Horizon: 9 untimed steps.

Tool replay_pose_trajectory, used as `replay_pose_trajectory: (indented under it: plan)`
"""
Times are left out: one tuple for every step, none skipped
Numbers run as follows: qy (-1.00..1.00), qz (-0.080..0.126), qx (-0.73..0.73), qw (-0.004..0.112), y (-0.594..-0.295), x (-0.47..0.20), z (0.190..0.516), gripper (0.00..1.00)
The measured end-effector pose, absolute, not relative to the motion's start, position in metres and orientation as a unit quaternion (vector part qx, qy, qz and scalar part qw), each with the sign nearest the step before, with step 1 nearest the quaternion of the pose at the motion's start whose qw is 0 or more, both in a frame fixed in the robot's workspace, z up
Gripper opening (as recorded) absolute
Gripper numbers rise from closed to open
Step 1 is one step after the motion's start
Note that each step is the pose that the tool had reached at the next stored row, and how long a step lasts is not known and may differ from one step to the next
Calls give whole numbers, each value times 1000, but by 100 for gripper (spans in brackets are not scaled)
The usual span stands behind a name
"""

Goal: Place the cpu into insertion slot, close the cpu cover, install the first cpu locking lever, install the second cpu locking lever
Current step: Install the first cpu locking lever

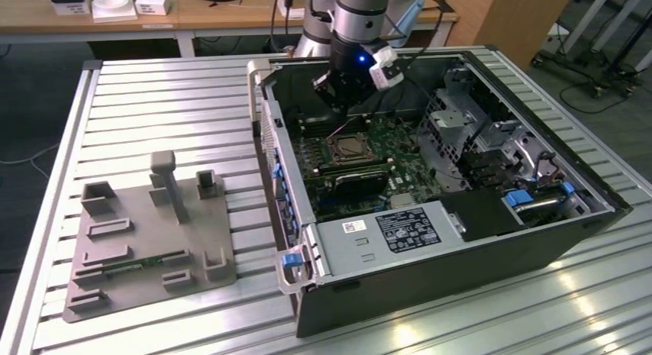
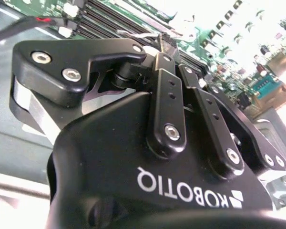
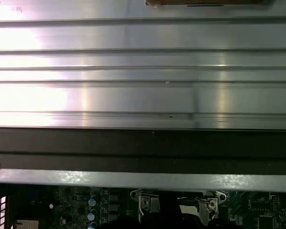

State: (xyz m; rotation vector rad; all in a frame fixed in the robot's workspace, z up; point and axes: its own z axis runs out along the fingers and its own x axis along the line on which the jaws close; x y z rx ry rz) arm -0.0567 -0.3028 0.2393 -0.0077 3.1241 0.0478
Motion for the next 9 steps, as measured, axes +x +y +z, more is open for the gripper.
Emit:
replay_pose_trajectory:
  plan:
    - [1000,15,-2,9,-303,-55,238,10]
    - [1000,15,-2,9,-303,-54,237,10]
    - [1000,15,-2,8,-303,-53,235,10]
    - [1000,15,-2,8,-303,-52,233,10]
    - [1000,15,-2,8,-303,-51,232,10]
    - [1000,15,-2,9,-303,-51,230,10]
    - [1000,15,-2,9,-303,-50,228,10]
    - [1000,15,-2,9,-303,-49,226,10]
    - [1000,15,-2,9,-303,-48,224,10]
